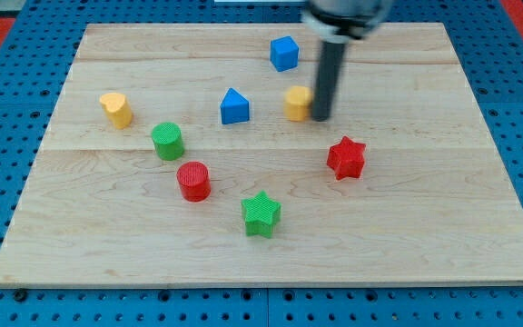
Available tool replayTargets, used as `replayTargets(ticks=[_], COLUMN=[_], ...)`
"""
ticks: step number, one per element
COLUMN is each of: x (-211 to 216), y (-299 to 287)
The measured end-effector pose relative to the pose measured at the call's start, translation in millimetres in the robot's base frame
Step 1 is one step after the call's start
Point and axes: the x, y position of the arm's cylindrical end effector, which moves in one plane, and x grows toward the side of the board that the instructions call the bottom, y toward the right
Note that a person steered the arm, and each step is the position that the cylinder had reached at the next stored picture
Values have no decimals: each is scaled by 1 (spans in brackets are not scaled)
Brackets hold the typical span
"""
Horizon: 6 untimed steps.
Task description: Place the yellow hexagon towards the bottom right of the blue cube
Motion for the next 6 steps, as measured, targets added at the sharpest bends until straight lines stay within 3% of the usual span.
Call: replayTargets(ticks=[1,2,3,5,6], x=[-38,-41,-16,-38,-59], y=[-46,-49,-71,-159,-93])
